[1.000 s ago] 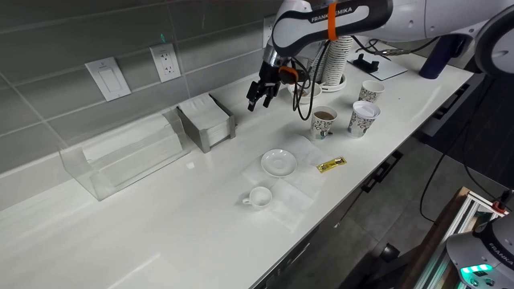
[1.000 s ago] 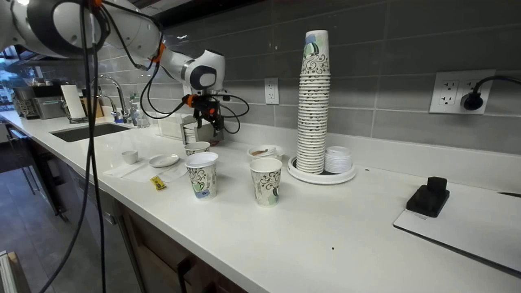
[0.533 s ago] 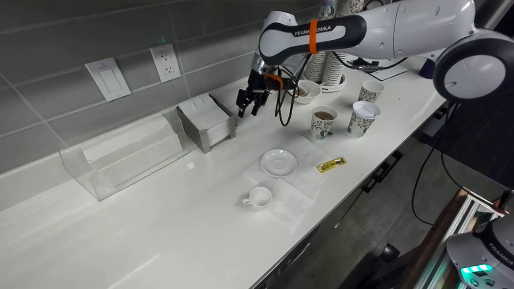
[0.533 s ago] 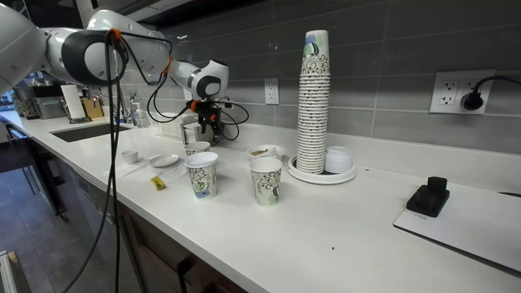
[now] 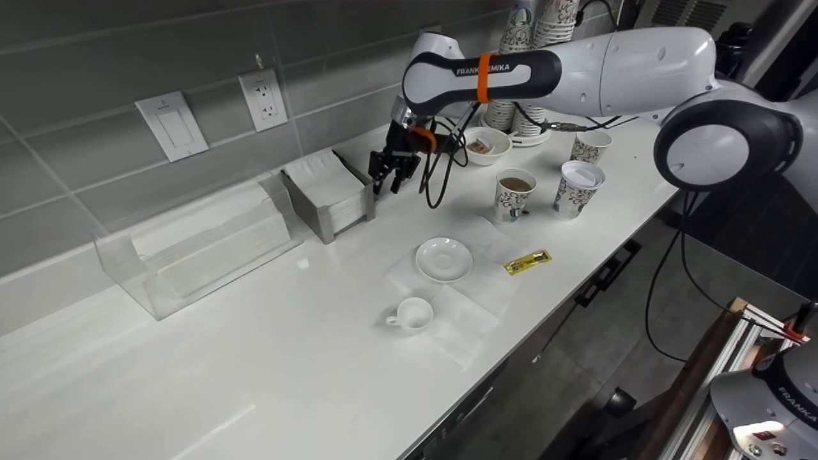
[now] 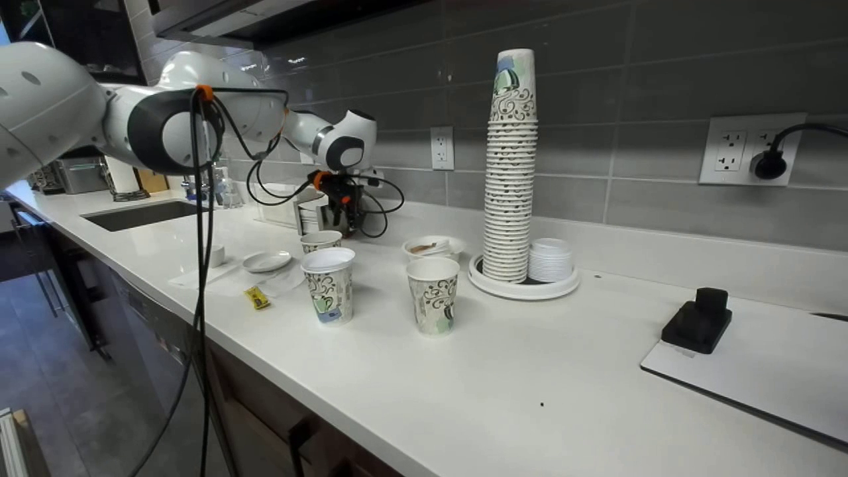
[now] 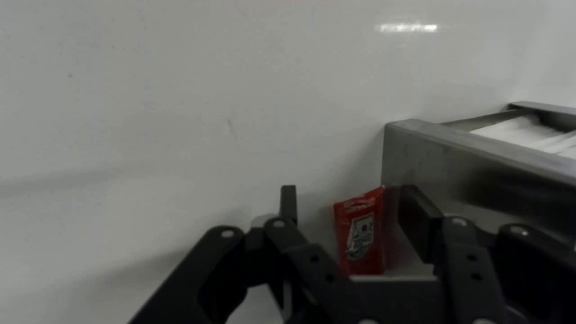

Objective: Put the small pink object into the white bowl

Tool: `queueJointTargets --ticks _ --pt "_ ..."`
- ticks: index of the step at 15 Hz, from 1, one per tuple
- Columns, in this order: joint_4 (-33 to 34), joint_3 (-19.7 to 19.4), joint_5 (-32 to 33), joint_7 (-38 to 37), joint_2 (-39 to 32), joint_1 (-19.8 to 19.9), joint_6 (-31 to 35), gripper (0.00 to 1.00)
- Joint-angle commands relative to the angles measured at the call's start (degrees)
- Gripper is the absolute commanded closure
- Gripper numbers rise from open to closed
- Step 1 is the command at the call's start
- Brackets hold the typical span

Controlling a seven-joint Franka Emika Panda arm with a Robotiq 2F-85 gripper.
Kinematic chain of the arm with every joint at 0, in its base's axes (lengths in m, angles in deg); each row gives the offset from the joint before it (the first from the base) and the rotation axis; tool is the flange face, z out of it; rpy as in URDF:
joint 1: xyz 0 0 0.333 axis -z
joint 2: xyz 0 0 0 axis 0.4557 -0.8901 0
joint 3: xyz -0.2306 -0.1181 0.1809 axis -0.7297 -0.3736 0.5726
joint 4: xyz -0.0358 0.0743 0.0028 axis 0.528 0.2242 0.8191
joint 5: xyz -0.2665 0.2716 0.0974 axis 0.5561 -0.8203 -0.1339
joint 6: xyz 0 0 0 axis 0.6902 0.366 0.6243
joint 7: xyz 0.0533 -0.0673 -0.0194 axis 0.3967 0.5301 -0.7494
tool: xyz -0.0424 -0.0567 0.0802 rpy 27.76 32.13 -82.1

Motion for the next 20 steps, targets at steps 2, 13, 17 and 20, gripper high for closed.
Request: queueJointTargets --ticks 2,13,17,20 --pt "9.7 0.0 -1.4 -3.2 -6.3 -0.8 -4.2 0.42" --pt "17.1 2.2 -1.0 -4.8 -11.1 -1.4 -7.1 0.55" --pt "17.8 2.4 -0.7 -5.2 -12.0 -1.6 -6.9 0.56" --pt "18.4 2.3 -0.6 -5.5 -12.4 -1.6 -6.3 0.69"
